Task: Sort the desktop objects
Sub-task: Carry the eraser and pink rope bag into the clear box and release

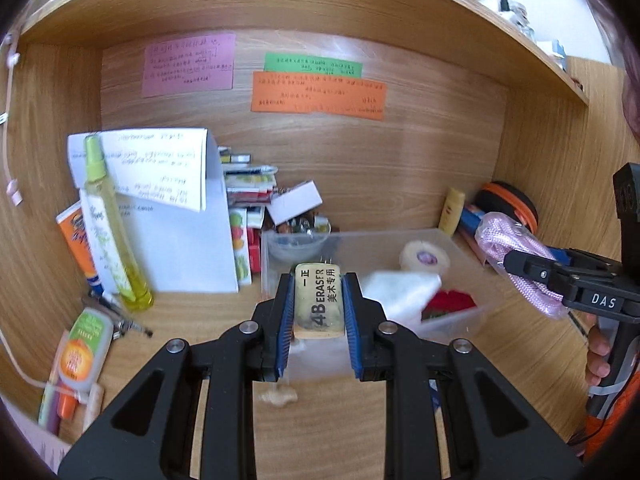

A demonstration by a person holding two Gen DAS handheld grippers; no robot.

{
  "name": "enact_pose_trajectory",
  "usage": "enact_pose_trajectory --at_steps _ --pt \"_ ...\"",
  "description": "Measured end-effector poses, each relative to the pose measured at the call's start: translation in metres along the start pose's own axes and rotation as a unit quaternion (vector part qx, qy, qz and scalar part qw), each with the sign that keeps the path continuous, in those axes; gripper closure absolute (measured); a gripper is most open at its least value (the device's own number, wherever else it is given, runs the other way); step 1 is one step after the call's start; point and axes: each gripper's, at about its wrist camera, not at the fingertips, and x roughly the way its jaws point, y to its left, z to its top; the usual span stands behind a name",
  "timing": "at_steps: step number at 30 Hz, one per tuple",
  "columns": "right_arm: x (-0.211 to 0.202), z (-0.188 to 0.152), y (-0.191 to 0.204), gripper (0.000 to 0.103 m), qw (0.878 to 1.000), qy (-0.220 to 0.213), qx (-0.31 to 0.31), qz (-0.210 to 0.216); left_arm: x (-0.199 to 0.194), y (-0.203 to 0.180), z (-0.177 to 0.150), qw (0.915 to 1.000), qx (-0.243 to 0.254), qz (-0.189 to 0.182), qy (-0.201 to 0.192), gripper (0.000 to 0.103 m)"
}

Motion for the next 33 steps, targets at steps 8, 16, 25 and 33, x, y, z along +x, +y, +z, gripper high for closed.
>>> enact_pose_trajectory --at_steps 8,16,25,33 --pt "0.024 0.034 0.009 0.044 1.000 -0.011 -0.013 0.009 0.025 -0.003 0.031 0.9998 0.018 0.001 -0.006 0.080" --pt "0.060 0.054 0.029 0.044 1.000 0.009 -0.024 0.018 0.060 0.001 0.043 0.9996 0.009 -0.021 0.015 0.080" --pt "0.107 0.047 0.038 0.044 0.998 0.053 -0.008 0.033 0.101 0.021 0.029 0.9972 -0.034 -0.028 0.060 0.080" --pt "0.128 0.035 0.036 0.044 0.995 0.087 -0.003 0.043 0.117 0.022 0.017 0.9950 -0.035 -0.037 0.086 0.080"
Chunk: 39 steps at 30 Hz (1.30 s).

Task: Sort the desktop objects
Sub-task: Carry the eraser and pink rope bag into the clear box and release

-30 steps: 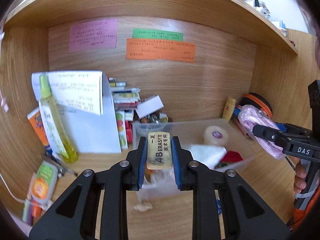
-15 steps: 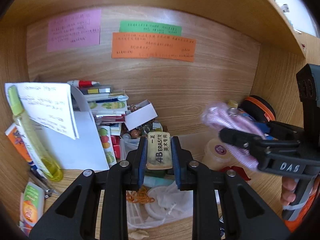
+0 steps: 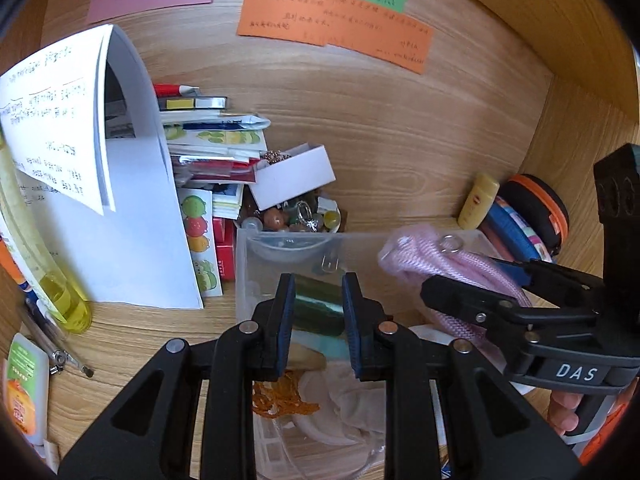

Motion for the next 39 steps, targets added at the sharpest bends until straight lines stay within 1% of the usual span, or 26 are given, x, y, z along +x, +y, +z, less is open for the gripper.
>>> enact_pose_trajectory --at_steps 4,7,13,16,18,19,20,22,25,27,31,34,37,39 --pt "0.009 -0.003 -0.002 0.044 1.000 0.013 0.003 -0.003 0.003 -0.003 -0.002 1.0000 0.006 0.002 0.006 0.080" --pt "0.014 -0.005 -0.003 0.044 1.000 0.019 0.003 -0.006 0.000 -0.004 -0.003 0.9999 0.009 0.008 0.001 0.080" --pt "0.015 -0.006 0.003 0.042 0.999 0.023 -0.011 -0.020 -0.004 -0.004 -0.002 0.9999 0.008 0.006 -0.003 0.080" --pt "0.014 -0.005 0.003 0.040 1.000 0.027 -0.006 -0.016 -0.010 -0.004 -0.002 0.9999 0.008 0.000 -0.009 0.080" --pt "0.010 -0.004 0.003 0.040 1.000 0.020 -0.005 -0.014 -0.015 -0.005 -0.001 0.9998 0.011 0.002 -0.019 0.075" --pt "0.007 -0.003 0.004 0.039 1.000 0.015 -0.008 -0.013 -0.017 -0.006 -0.001 0.9997 0.012 0.004 -0.023 0.069" --pt "0.003 -0.002 0.005 0.038 1.000 0.009 -0.011 -0.011 -0.019 -0.006 0.000 0.9995 0.013 0.006 -0.028 0.065" --pt "-0.006 -0.001 0.009 0.033 1.000 -0.006 -0.020 -0.017 -0.023 -0.006 0.001 0.9993 0.015 0.007 -0.035 0.065" --pt "-0.019 0.001 0.014 0.031 0.999 -0.027 -0.034 -0.025 -0.028 -0.004 0.003 0.9991 0.008 0.008 -0.041 0.065" --pt "-0.028 0.003 0.017 0.029 0.998 -0.036 -0.038 -0.027 -0.033 -0.002 0.004 0.9987 0.007 0.019 -0.047 0.062" --pt "-0.045 0.001 0.021 0.029 0.997 -0.054 -0.045 -0.031 -0.045 -0.001 0.003 0.9977 0.007 0.029 -0.060 0.050" --pt "-0.058 -0.005 0.024 0.027 0.996 -0.063 -0.050 -0.037 -0.057 0.000 -0.001 0.9962 0.011 0.045 -0.074 0.040" --pt "-0.069 -0.013 0.025 0.022 0.995 -0.071 -0.052 -0.047 -0.069 0.002 -0.006 0.9950 0.013 0.054 -0.083 0.034" --pt "-0.075 -0.018 0.026 0.022 0.994 -0.077 -0.052 -0.053 -0.077 0.004 -0.010 0.9944 0.013 0.061 -0.085 0.029"
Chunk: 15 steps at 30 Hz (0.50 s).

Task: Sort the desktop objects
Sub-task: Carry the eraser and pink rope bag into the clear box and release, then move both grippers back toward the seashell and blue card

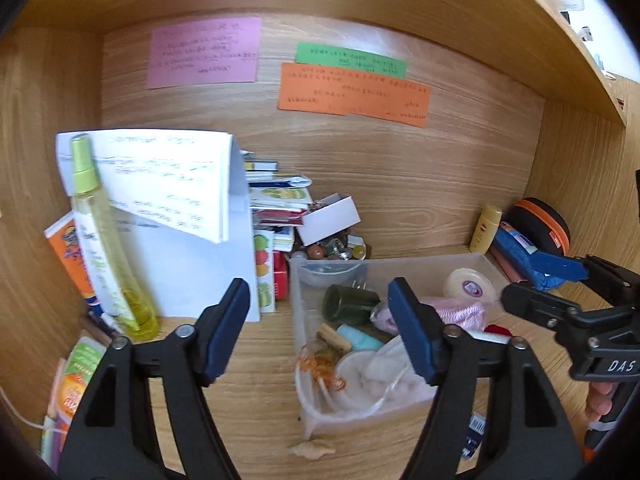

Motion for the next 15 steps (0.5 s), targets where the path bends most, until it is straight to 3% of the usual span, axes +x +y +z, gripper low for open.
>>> enact_pose_trajectory --at_steps 5,15 --pt "-0.018 -0.013 0.004 0.021 1.000 -0.002 -0.007 -0.005 -0.016 0.008 -0.013 0.9997 0.009 0.022 0.000 0.011" --pt "-0.034 -0.046 0.007 0.021 0.999 0.023 -0.020 -0.016 -0.038 0.027 -0.049 0.9981 0.003 0.048 0.038 0.011"
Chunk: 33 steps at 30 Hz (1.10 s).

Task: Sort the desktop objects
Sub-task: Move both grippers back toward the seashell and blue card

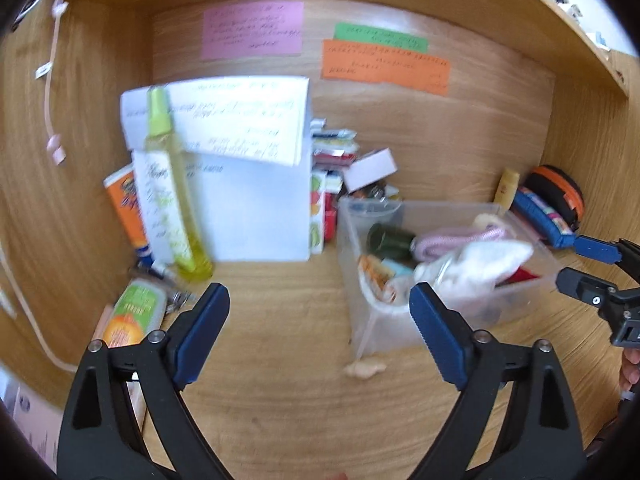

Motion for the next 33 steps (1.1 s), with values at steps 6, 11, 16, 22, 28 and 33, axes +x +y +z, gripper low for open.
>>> enact_pose_trajectory --at_steps 6,11,16,22,28,33 --pt "0.001 -0.025 -0.001 0.021 1.000 0.022 0.005 -0.007 0.009 0.003 -0.030 0.9981 -0.010 -0.013 0.059 0.011" --pt "-0.007 -0.047 -0.005 0.021 0.999 0.014 0.015 0.033 0.013 -0.005 -0.048 0.9961 -0.004 -0.021 0.086 0.011" --pt "0.007 -0.060 -0.010 0.021 0.997 0.068 0.021 0.010 0.019 -0.021 -0.055 0.9948 0.019 -0.013 0.100 0.011" --pt "0.021 -0.072 -0.005 0.021 0.993 0.118 -0.006 0.008 0.036 -0.027 -0.058 0.9897 0.011 -0.050 0.134 0.011" --pt "0.036 -0.074 0.000 0.021 0.989 0.144 -0.012 0.035 0.055 -0.018 -0.057 0.9829 -0.015 -0.062 0.173 0.011" --pt "0.048 -0.074 0.007 0.023 0.986 0.157 -0.035 0.051 0.060 -0.017 -0.055 0.9808 -0.022 -0.072 0.180 0.011"
